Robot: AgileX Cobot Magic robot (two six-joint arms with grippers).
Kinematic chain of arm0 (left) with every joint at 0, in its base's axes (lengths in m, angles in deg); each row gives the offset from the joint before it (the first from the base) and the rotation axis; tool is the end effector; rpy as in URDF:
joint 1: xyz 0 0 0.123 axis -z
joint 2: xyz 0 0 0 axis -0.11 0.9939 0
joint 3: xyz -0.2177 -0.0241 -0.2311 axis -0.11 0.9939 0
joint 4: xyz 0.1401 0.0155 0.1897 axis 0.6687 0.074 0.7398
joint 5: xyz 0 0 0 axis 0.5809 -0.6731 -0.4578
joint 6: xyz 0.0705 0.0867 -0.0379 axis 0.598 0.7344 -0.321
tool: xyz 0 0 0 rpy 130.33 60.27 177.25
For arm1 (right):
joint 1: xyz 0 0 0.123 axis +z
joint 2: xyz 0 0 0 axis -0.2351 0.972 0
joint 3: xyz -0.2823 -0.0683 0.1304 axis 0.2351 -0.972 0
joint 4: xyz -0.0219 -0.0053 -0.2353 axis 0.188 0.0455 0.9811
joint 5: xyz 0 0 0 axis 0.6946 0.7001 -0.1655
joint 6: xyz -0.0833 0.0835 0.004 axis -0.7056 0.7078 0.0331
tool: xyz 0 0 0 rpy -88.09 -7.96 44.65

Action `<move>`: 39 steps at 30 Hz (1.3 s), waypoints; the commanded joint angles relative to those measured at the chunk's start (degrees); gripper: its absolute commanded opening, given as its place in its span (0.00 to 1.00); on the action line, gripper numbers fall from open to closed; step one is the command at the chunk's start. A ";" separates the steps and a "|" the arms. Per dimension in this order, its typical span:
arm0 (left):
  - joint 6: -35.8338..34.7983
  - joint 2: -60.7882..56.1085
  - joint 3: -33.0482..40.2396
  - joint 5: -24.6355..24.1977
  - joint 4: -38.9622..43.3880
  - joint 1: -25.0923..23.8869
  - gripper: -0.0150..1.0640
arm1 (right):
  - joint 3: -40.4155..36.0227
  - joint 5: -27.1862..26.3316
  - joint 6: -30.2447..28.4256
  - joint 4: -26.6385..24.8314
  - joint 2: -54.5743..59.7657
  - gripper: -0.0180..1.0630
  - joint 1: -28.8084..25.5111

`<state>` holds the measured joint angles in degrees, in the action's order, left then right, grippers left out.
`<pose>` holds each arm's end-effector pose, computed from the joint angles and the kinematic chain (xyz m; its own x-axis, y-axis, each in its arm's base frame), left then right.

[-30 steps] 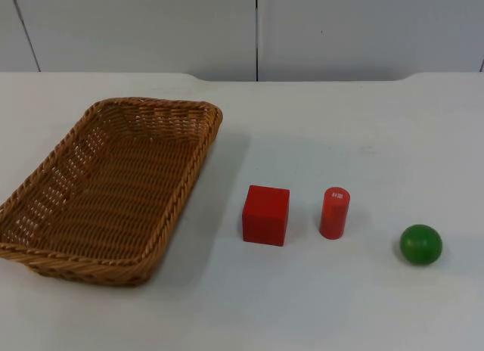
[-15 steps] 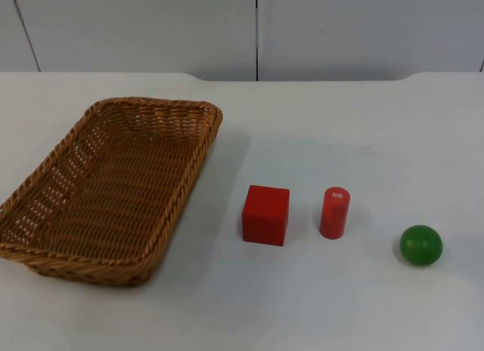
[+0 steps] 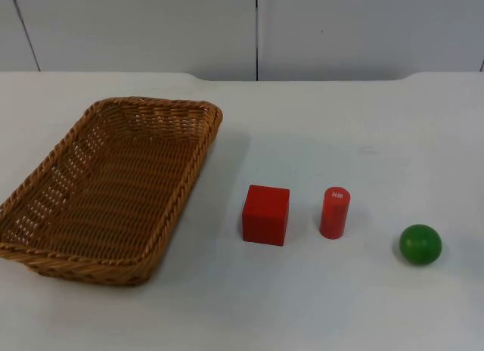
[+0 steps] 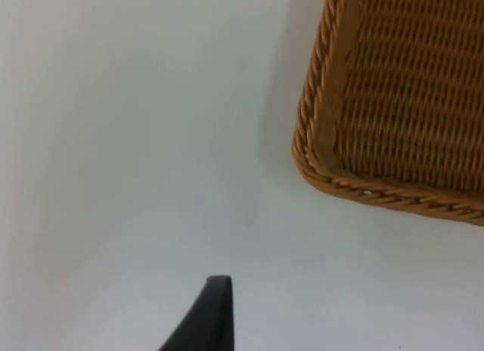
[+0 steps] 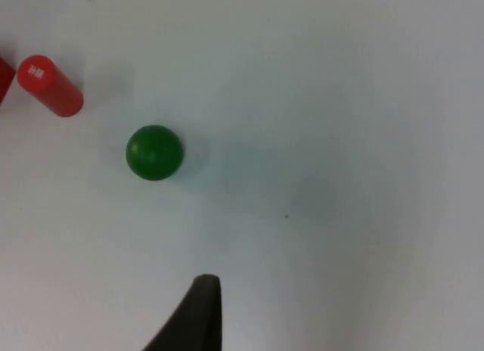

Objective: Pick up the basket with the left hand and place the object to the left of the red cylinder into the basket with the right hand.

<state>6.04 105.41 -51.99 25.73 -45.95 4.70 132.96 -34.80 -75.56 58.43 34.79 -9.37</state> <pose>0.1353 -0.0011 0.2961 -0.8419 -0.0455 -0.5377 -0.0238 0.9986 -0.0472 0.1404 0.0110 0.3111 -0.8050 -0.1083 -0.5834 -0.1165 0.9929 -0.0237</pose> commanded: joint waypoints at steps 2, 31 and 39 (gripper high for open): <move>0.52 0.86 -0.42 1.11 -1.08 0.27 0.99 | 0.24 -0.56 -0.31 0.07 0.42 0.99 -0.52; 23.19 49.70 -31.78 -0.04 -6.54 0.03 0.99 | 0.23 -0.51 -0.31 0.42 0.42 0.99 -0.52; 31.99 62.29 -38.85 0.03 -14.89 -4.48 0.99 | -0.25 -1.19 -0.31 0.42 0.42 0.99 -0.52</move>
<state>35.73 165.93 -89.89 26.02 -58.74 0.91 132.96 -35.14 -75.56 58.85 35.39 -9.37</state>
